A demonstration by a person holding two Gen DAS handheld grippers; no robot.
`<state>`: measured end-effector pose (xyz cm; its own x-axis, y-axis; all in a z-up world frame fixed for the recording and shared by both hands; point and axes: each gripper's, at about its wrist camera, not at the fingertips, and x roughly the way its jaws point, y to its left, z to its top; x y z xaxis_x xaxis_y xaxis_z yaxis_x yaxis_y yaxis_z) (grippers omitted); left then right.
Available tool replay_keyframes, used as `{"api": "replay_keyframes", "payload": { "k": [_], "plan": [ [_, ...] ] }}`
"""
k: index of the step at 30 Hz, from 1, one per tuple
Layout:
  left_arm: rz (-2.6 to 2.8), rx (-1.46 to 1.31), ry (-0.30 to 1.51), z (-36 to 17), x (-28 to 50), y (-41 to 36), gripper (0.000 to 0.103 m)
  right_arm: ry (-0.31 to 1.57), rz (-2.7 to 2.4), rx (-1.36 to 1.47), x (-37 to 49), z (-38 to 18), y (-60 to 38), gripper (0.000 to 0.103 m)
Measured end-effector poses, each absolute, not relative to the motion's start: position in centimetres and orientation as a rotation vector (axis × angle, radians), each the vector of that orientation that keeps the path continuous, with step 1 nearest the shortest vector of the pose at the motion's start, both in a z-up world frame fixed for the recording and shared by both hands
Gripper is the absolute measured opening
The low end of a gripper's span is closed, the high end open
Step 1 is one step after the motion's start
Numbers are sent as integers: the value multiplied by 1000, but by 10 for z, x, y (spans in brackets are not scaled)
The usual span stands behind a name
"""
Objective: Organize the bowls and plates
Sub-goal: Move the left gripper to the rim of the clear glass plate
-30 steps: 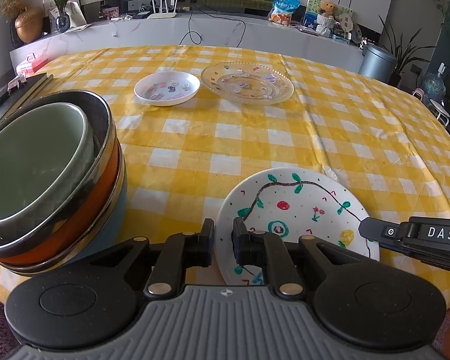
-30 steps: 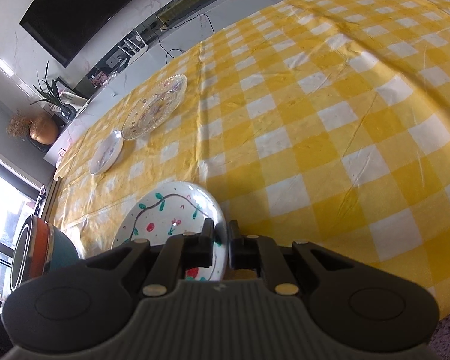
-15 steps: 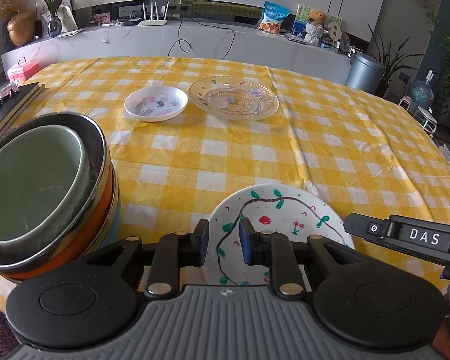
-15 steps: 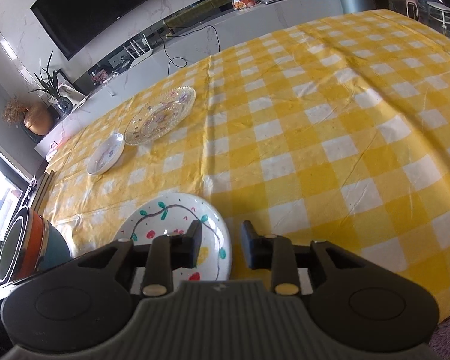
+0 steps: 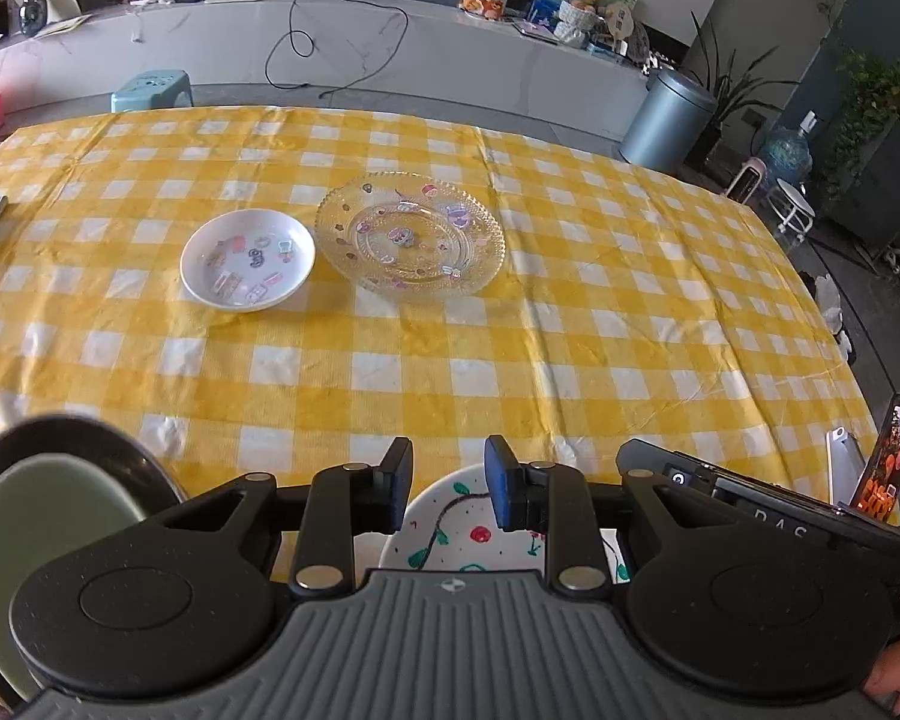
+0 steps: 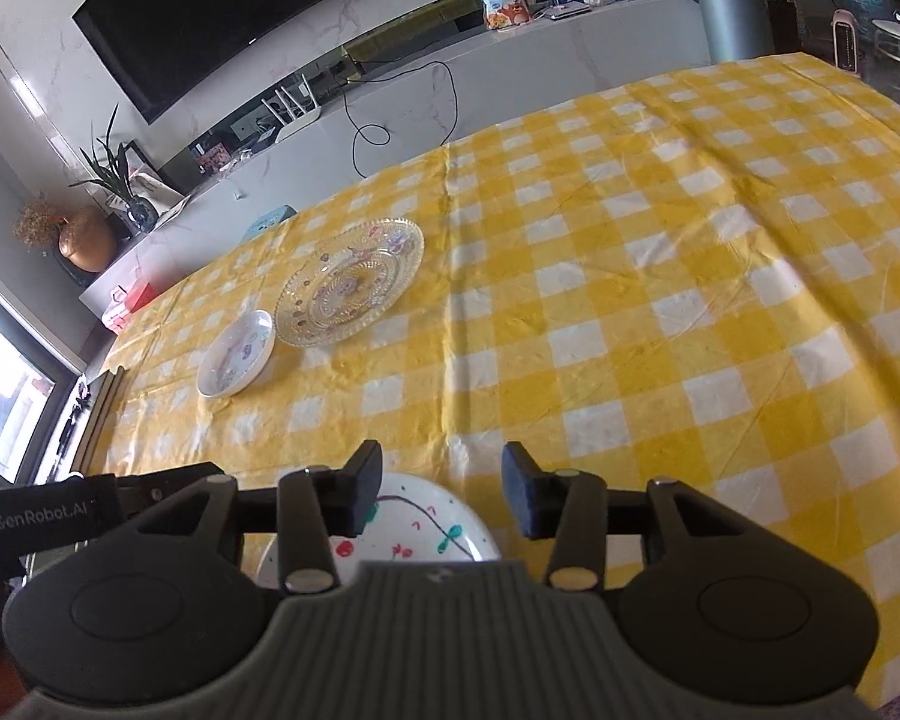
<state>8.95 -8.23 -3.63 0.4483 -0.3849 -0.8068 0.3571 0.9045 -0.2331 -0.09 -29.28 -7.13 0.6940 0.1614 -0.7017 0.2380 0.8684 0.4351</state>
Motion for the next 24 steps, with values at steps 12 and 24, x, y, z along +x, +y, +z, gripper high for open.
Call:
{"api": "replay_keyframes", "payload": {
  "k": [12,24],
  "plan": [
    [-580,187,992,-14,180,-94,30,843,5,629,62,-78,-297,45],
    [-554,138,1098,-61,288,-87,36,897,-27,733,133,-108,-306,43]
  ]
}}
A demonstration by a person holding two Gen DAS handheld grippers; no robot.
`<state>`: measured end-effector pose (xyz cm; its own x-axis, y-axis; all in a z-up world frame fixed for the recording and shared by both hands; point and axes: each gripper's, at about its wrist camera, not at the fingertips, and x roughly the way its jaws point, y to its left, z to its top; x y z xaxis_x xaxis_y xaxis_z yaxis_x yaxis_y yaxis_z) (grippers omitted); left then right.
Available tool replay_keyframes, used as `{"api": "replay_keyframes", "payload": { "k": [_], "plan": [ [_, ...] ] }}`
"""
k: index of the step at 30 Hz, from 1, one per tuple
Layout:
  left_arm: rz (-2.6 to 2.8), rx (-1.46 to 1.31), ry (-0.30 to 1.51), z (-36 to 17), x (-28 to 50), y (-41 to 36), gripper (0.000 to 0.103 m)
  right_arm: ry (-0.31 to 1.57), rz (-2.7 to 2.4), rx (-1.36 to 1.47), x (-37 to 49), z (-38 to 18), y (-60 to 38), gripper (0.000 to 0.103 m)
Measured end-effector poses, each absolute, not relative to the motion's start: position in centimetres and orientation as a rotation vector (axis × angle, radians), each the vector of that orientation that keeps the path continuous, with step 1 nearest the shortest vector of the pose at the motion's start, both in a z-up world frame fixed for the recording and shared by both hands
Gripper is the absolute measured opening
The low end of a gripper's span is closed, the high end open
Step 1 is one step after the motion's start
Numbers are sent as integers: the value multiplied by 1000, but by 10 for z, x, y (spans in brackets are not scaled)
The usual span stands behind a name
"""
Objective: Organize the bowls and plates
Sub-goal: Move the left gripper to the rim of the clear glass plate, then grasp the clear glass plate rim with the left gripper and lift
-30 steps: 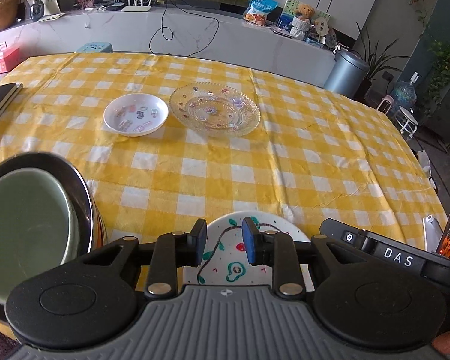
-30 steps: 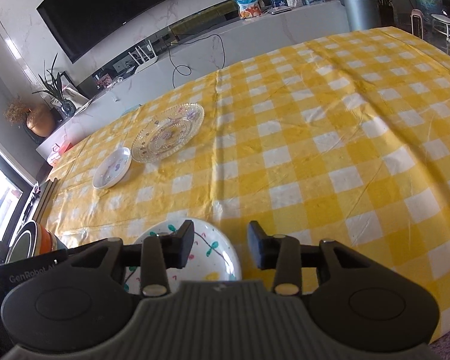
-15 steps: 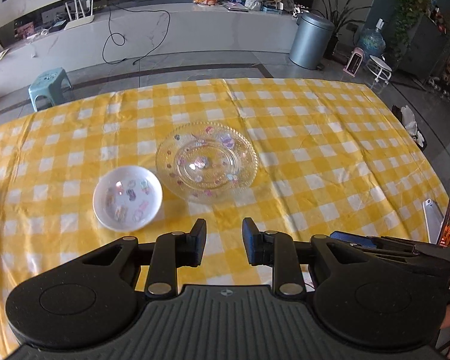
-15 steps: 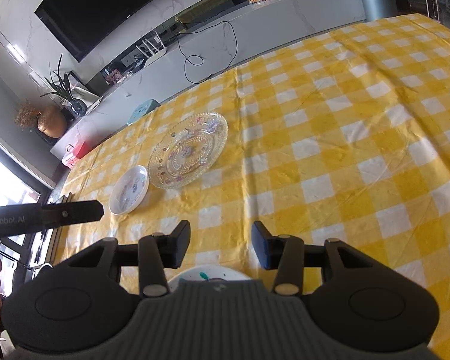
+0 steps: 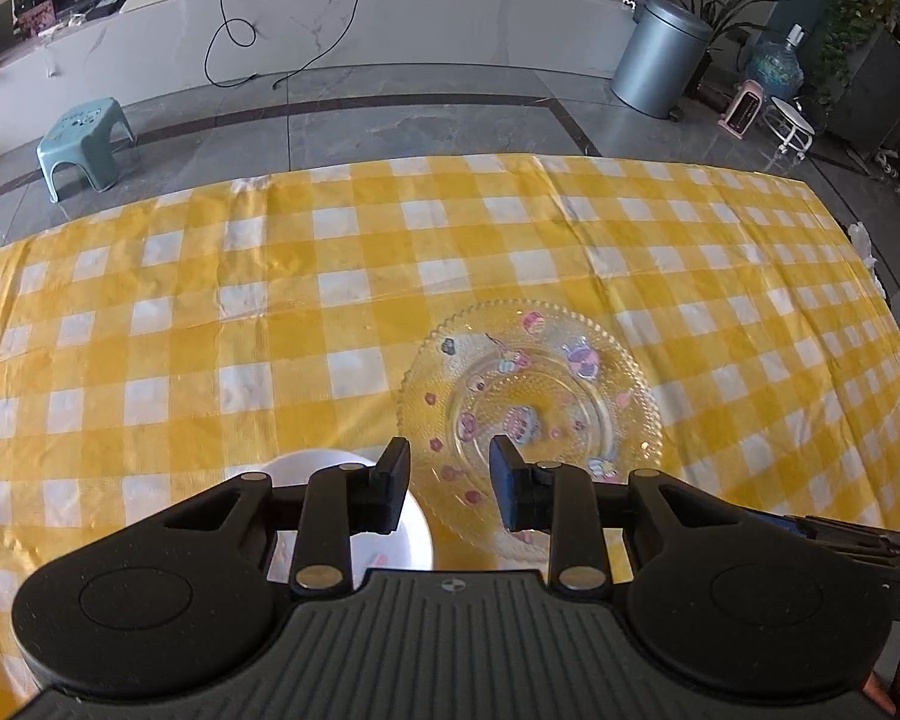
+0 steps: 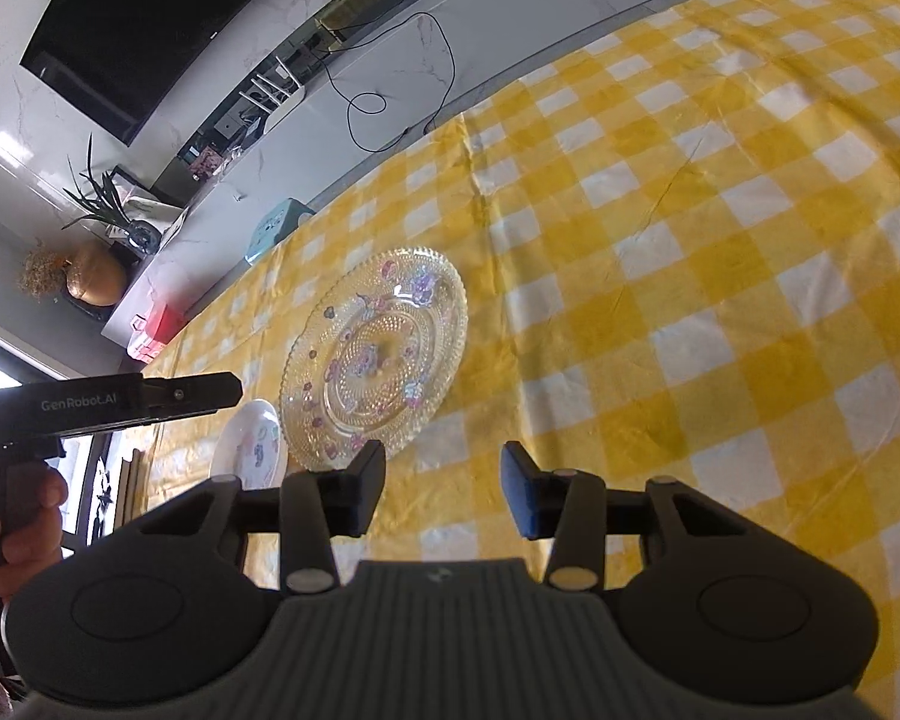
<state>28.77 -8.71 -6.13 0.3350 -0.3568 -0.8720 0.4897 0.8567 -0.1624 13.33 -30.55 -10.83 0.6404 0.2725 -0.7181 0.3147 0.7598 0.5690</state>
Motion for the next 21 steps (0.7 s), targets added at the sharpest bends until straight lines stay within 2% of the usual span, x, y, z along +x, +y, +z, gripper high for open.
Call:
{"api": "replay_keyframes", "payload": {
  "k": [5,13,20,21],
  "plan": [
    [-539,82,1130,-77,315,-81,40,900,-44,764,155,-118,-309,42],
    [-531,46,1184,-98,332,-77,40,895,-47,795,171,-128,-312,35],
    [-551,-16,1199,-103,332,-72,18,895,-55,816,179,-134,-313,19],
    [-545,-14,1198,-102,332,-73,18,897,-56,818,179,-134,-313,14]
  ]
}}
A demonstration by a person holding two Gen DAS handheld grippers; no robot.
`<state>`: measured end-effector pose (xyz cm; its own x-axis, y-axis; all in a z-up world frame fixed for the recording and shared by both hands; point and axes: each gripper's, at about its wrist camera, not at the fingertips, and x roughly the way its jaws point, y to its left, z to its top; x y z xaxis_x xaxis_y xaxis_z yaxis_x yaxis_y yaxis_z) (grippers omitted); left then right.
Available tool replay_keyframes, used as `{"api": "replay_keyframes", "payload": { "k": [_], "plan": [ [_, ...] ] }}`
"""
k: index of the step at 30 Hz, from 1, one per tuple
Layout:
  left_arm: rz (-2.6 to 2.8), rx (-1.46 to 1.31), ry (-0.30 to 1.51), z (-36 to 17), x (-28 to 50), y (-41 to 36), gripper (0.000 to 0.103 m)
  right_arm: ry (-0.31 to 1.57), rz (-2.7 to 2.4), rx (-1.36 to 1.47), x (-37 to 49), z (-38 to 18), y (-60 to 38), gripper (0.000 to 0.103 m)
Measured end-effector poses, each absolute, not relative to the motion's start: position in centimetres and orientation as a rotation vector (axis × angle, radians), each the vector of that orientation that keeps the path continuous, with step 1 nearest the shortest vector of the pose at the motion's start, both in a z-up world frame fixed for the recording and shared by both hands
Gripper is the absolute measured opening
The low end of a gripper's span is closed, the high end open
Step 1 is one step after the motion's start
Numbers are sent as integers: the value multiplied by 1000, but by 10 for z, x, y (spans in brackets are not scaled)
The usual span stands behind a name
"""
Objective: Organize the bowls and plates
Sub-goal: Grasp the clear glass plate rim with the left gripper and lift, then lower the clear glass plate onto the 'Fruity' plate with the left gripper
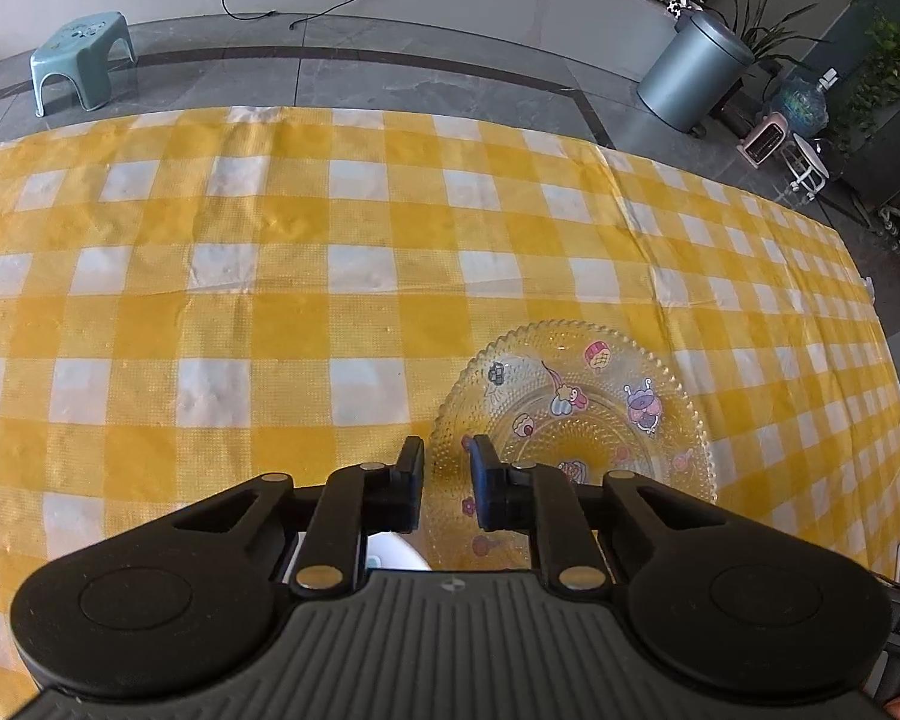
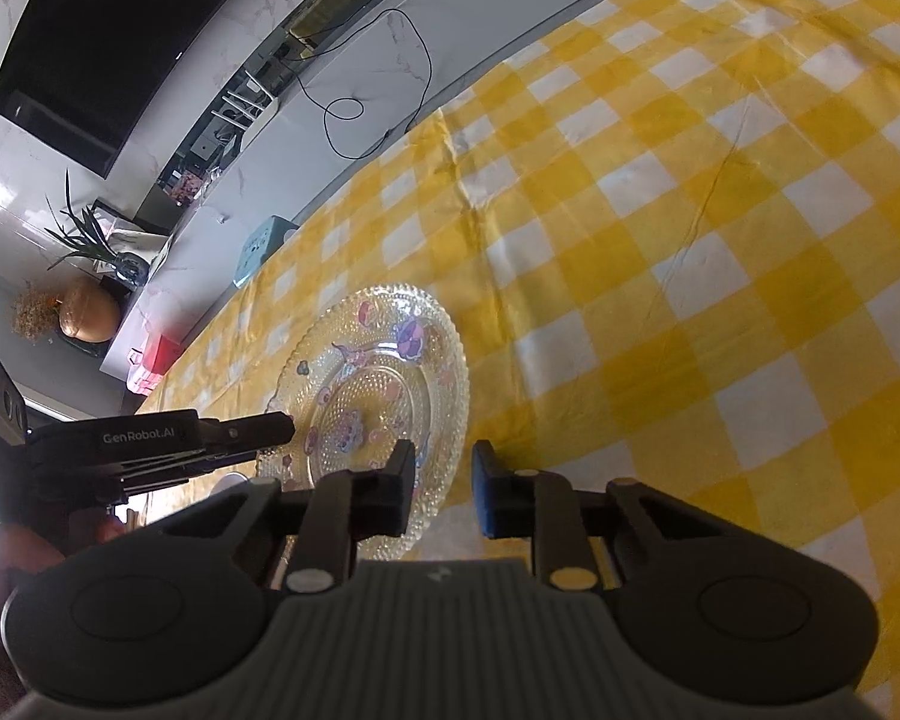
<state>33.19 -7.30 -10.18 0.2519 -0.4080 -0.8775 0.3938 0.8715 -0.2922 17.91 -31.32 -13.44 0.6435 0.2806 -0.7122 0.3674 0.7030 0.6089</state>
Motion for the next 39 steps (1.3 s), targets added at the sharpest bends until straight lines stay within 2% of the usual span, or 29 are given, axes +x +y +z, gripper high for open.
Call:
{"api": "replay_keyframes", "payload": {
  "k": [1,3,11,19,29,39],
  "plan": [
    [-541,-7,1195,-101,331,-73,18,904,-60,823,179,-135,-313,8],
    [-534,-6,1198,-99,329,-74,16,904,-65,828,178,-135,-314,6],
    [-543,29,1197,-82,305,-81,10,910,-79,833,160,-127,-319,7],
    [-557,70,1177,-52,260,-88,10,900,-77,839,118,-108,-322,7],
    [-541,-9,1126,-18,183,-83,8,873,-54,861,45,-86,-328,8],
    [-467,-113,1084,-26,99,-78,8,866,-55,848,-25,-82,-333,7]
  ]
}}
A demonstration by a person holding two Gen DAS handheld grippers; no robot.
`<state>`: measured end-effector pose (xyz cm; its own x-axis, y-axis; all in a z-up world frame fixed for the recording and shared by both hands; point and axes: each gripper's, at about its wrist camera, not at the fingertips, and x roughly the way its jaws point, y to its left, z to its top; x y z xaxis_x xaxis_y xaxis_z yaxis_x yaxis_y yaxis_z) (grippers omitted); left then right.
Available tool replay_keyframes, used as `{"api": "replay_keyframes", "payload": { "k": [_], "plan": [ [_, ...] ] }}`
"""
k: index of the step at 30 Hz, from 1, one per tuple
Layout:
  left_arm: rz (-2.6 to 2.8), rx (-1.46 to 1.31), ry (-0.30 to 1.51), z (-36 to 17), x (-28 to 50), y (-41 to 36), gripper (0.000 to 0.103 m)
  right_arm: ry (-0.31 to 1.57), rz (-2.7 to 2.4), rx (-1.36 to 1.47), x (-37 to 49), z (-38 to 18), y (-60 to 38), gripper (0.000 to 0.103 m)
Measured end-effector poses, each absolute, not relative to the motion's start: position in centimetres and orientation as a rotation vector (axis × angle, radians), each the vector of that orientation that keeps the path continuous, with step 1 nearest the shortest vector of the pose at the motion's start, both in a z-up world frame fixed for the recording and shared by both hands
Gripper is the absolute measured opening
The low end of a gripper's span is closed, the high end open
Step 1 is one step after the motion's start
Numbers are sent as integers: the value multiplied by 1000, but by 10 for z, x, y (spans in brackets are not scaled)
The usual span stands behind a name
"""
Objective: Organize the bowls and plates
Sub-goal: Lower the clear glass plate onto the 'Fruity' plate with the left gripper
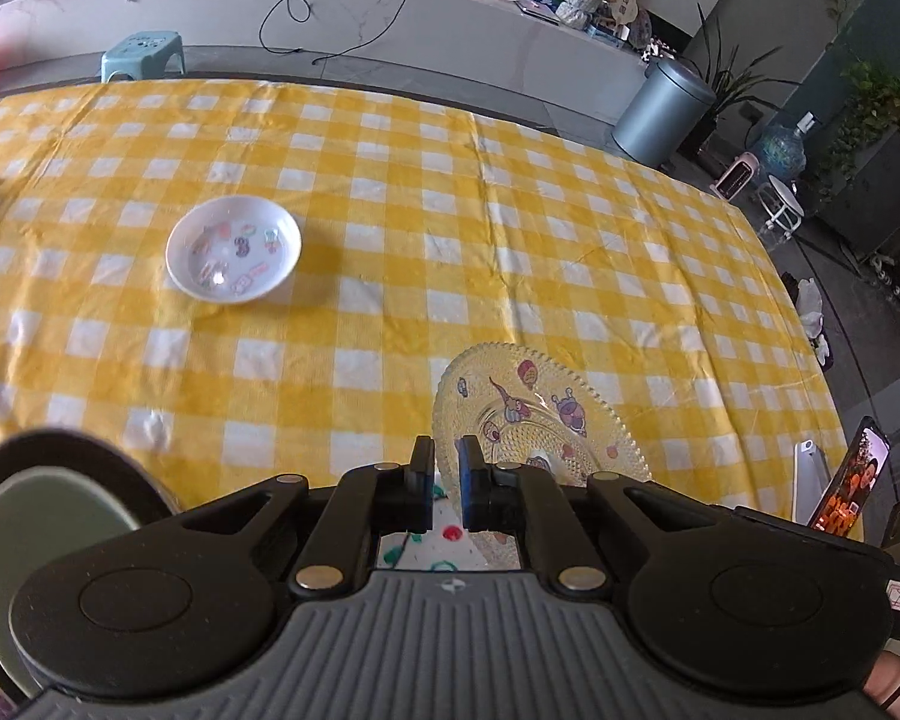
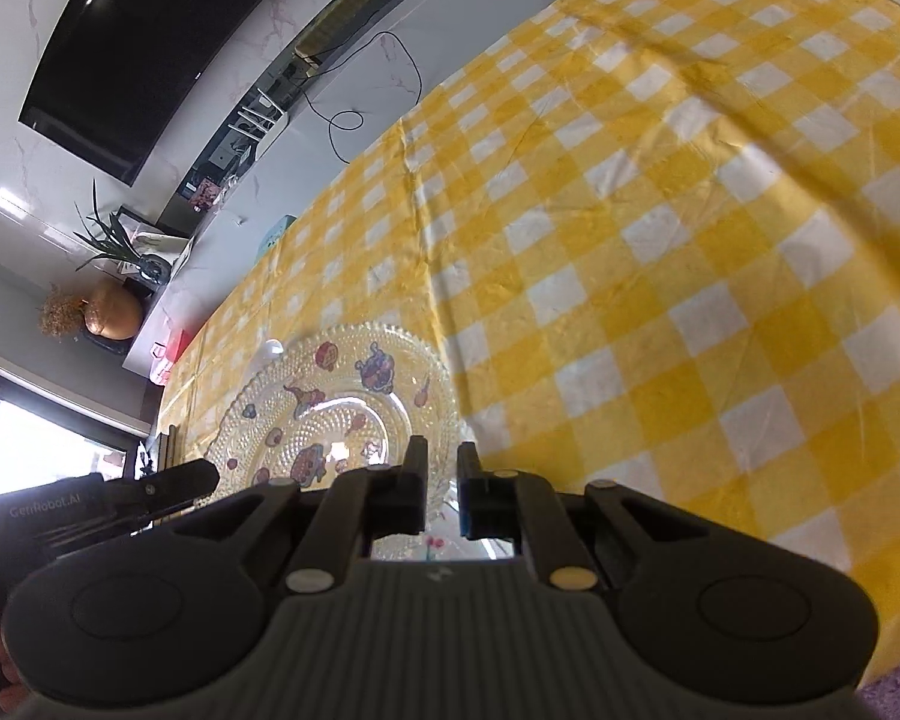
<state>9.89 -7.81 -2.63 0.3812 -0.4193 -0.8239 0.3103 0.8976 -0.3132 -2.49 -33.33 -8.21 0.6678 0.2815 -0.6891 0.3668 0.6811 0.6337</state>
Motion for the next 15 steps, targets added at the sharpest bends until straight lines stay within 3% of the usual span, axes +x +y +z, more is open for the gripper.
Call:
{"api": "replay_keyframes", "payload": {
  "k": [15],
  "plan": [
    [-346,-174,1001,-62,33,-65,8,877,-71,758,-54,-97,-320,6]
  ]
}}
